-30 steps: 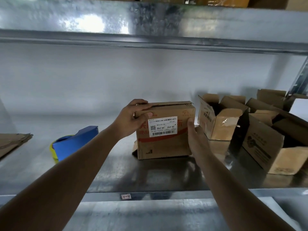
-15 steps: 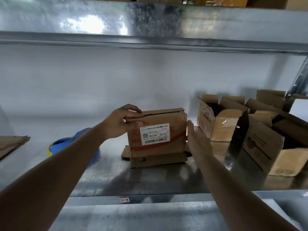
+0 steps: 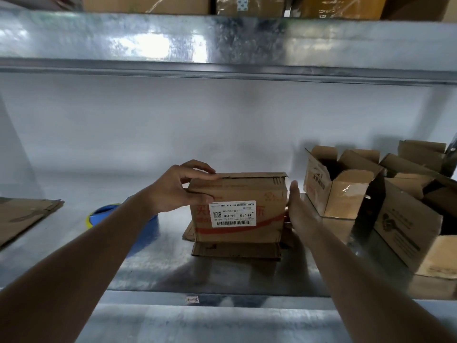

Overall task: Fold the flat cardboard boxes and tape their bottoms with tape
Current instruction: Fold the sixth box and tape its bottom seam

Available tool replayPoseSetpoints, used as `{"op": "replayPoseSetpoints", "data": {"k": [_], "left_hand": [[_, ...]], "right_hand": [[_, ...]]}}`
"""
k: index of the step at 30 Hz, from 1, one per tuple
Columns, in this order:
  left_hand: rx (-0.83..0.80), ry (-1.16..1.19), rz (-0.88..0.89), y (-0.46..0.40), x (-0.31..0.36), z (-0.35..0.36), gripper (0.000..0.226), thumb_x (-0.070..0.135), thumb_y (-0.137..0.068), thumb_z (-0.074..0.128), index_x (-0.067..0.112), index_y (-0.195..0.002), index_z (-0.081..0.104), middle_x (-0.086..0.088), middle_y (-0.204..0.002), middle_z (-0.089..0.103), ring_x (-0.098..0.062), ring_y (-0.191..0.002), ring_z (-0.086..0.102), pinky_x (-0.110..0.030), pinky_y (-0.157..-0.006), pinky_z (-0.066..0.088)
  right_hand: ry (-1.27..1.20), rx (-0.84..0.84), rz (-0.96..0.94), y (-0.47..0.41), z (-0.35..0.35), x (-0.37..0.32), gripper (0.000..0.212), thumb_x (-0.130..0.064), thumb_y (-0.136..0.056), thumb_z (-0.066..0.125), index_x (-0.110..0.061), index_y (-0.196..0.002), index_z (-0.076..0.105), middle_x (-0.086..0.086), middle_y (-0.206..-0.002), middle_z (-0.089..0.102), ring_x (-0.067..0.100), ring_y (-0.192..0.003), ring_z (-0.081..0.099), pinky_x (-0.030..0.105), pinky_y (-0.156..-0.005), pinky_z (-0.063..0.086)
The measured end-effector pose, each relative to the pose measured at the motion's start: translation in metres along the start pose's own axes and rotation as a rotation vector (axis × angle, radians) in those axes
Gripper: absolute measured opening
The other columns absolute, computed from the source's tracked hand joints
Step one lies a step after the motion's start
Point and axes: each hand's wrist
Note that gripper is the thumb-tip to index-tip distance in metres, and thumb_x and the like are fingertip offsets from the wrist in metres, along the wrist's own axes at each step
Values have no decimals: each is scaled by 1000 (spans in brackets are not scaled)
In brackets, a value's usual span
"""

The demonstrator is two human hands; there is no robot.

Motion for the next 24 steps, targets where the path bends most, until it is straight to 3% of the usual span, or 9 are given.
{"op": "replayPoseSetpoints", "data": {"k": [2, 4, 8, 9, 13, 16, 19, 21, 24], "left_hand": [[37, 82, 10, 6, -1, -4, 56, 13, -70, 89, 16, -124, 76, 0, -137, 60, -20, -128, 60, -40, -103, 56], [54, 124, 28, 10, 0, -9, 55, 8, -68, 90, 13, -121, 77, -3, -137, 59, -22, -129, 60, -41, -103, 56], [17, 108, 16, 19, 6, -21, 53, -6, -69, 89, 11, -118, 79, -2, -138, 59, -22, -130, 59, -43, -103, 56], [13, 102, 8, 20, 8, -23, 53, -9, -69, 89, 11, -117, 79, -1, -137, 59, -21, -130, 60, -44, -104, 56], [17, 111, -26, 30, 9, -37, 53, -16, -69, 86, 14, -112, 81, 0, -137, 60, -23, -129, 60, -52, -104, 55], [25, 127, -36, 35, 9, -42, 53, -18, -68, 86, 13, -110, 82, -2, -138, 60, -24, -129, 60, -52, -103, 55], [27, 108, -25, 38, 11, -42, 52, -17, -66, 87, 13, -109, 82, -1, -137, 60, -23, -129, 60, -46, -102, 57], [38, 99, -22, 39, 14, -44, 52, -18, -65, 87, 12, -108, 82, 1, -136, 61, -22, -128, 60, -41, -100, 57], [39, 106, -22, 42, 17, -46, 51, -19, -65, 86, 8, -109, 81, 1, -135, 62, -20, -128, 61, -39, -99, 58]], "right_hand": [[145, -20, -15, -2, 1, 0, 95, -73, -96, 0, -14, -111, 72, 5, -112, 70, 22, -115, 63, 39, -112, 40], [170, -64, 12, -6, 1, 0, 89, -73, -98, 2, -19, -107, 71, 7, -113, 70, 25, -117, 62, 45, -115, 39], [192, -218, 45, -19, 2, 1, 42, -64, -106, 27, -35, -105, 58, 1, -119, 64, 26, -122, 56, 47, -109, 38], [201, -266, 61, -21, 3, 1, 44, -66, -103, 33, -33, -110, 61, 2, -120, 66, 26, -120, 57, 47, -108, 39], [350, -449, 107, -40, 5, 3, 83, -95, -75, 41, -32, -117, 75, 6, -123, 73, 31, -118, 63, 52, -108, 42], [387, -438, 226, -39, 10, -2, 98, -101, -67, 45, -23, -119, 75, 9, -121, 74, 33, -121, 62, 44, -104, 43], [267, -384, 278, -37, 15, -5, 74, -77, -83, 60, -13, -119, 70, 11, -111, 73, 26, -100, 65, 35, -74, 43], [225, -346, 325, -38, 16, -5, 61, -65, -86, 67, -13, -117, 67, 12, -111, 70, 23, -93, 63, 34, -68, 41], [98, -253, 321, -36, 21, -8, 28, -32, -91, 73, -7, -103, 66, 12, -106, 69, 22, -84, 61, 28, -68, 43]]}}
Point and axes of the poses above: each hand's wrist, its own y-axis away from the middle knuckle, its own z-axis out of the palm, x = y × z
